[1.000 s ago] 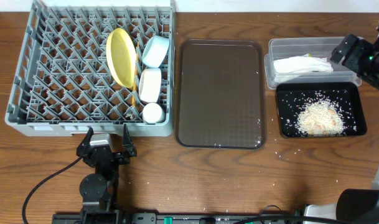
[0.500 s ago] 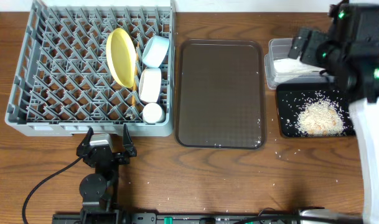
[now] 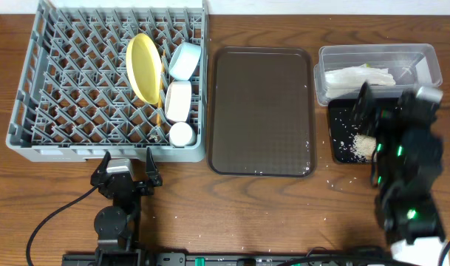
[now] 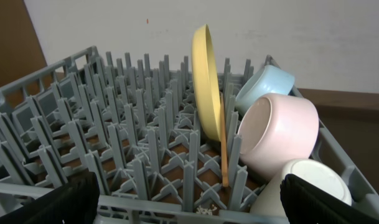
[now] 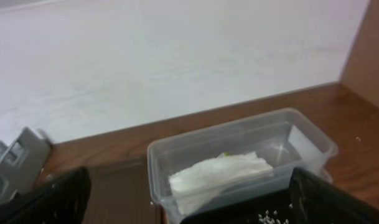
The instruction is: Sort waste into correct bins and load items into the dishwasher
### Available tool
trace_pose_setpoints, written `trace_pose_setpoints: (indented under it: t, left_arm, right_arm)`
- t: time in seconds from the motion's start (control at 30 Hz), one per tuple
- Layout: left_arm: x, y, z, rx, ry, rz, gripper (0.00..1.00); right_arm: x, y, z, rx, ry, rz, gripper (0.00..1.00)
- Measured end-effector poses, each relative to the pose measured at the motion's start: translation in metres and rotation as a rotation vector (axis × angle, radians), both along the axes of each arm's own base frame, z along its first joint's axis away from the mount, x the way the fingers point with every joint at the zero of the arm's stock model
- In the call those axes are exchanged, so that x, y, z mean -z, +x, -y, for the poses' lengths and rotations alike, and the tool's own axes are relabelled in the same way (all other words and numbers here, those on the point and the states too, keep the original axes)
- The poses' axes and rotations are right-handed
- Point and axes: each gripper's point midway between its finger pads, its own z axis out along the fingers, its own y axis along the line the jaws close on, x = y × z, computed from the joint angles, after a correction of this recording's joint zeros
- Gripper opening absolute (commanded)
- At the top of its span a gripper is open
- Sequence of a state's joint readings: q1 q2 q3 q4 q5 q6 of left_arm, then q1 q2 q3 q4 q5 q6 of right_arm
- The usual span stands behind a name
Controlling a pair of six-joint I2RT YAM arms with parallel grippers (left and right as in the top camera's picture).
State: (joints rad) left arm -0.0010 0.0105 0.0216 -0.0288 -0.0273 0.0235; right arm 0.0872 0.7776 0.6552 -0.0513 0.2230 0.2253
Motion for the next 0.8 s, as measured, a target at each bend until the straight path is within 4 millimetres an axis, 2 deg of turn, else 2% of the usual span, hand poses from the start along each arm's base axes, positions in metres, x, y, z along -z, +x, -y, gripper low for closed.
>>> trace_pose_setpoints:
  t: [0.17, 0.37, 0.6, 0.8]
  left_arm:
    - [0.0, 0.0, 0.0, 0.0, 0.0, 0.0, 0.95]
    - [0.0, 0.0, 0.0, 0.0, 0.0, 0.0, 0.94]
    - [0.0, 0.0, 0.0, 0.0, 0.0, 0.0, 0.94]
    - [0.0, 0.0, 0.0, 0.0, 0.0, 0.0, 0.94]
  right_arm:
    - [0.057, -0.033, -0.007, -0.06, -0.013, 0.029, 0.99]
    - [0.098, -0.055, -0.011, -0.1, -0.013, 0.06, 0.99]
    - [0.121, -0.064, -0.014, -0.12, -0.009, 0.106, 0.99]
    - [0.128, -0.066, -0.014, -0.121, -0.009, 0.09, 0.99]
